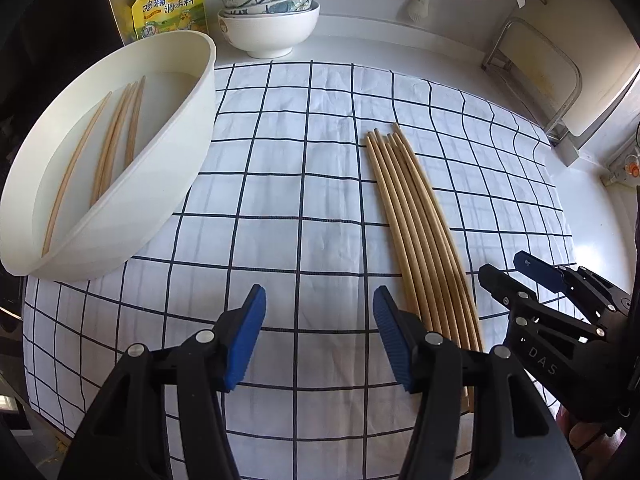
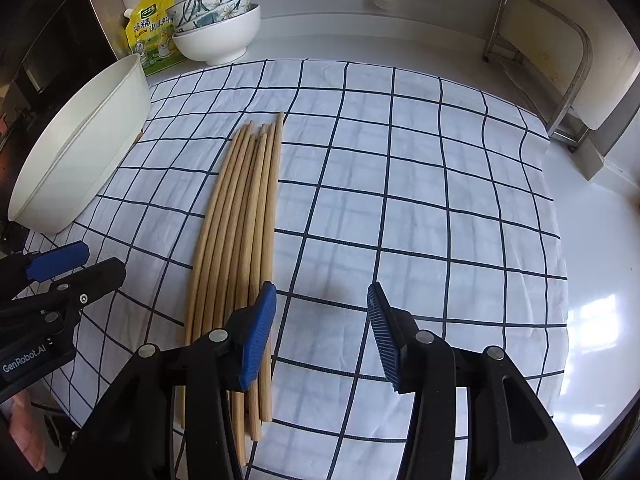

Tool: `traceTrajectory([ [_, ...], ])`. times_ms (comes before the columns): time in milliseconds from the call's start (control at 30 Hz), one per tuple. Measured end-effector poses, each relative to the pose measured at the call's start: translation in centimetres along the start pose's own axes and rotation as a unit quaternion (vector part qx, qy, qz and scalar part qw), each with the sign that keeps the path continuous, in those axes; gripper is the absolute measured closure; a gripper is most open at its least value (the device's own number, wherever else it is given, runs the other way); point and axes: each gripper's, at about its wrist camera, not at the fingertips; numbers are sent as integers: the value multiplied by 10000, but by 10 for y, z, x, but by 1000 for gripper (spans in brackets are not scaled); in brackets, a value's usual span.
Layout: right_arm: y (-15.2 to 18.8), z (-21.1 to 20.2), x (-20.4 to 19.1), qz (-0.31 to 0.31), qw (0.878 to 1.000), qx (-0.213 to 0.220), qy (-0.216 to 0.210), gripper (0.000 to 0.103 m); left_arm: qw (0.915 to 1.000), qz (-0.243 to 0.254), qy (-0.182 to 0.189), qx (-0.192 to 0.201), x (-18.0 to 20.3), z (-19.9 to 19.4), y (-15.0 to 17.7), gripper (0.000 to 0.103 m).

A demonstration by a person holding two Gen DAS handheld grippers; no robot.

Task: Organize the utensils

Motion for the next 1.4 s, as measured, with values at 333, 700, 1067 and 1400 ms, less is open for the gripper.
traceTrajectory([
  [333, -6, 10, -4, -193, 9998, -40, -64, 57, 9999, 4, -64, -101, 5, 10, 0, 48],
  [700, -8, 14, 4, -180, 9998, -52, 56, 57, 9999, 0, 42, -155, 10, 16, -2, 48],
  [1067, -2, 12, 29, 56, 9999, 10, 116, 57, 9998, 46, 162, -144, 29, 29, -9, 44],
  [1400, 6, 8, 40, 140, 9999, 76, 60, 57, 9999, 62, 60, -56, 41, 31, -11, 41],
])
Point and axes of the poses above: each gripper's, at about its wrist camera, not at the fingertips, and z roughly the way its jaws point, x to its right, y to its underside, and after that the axes turned 15 degrees about -x, right-handed
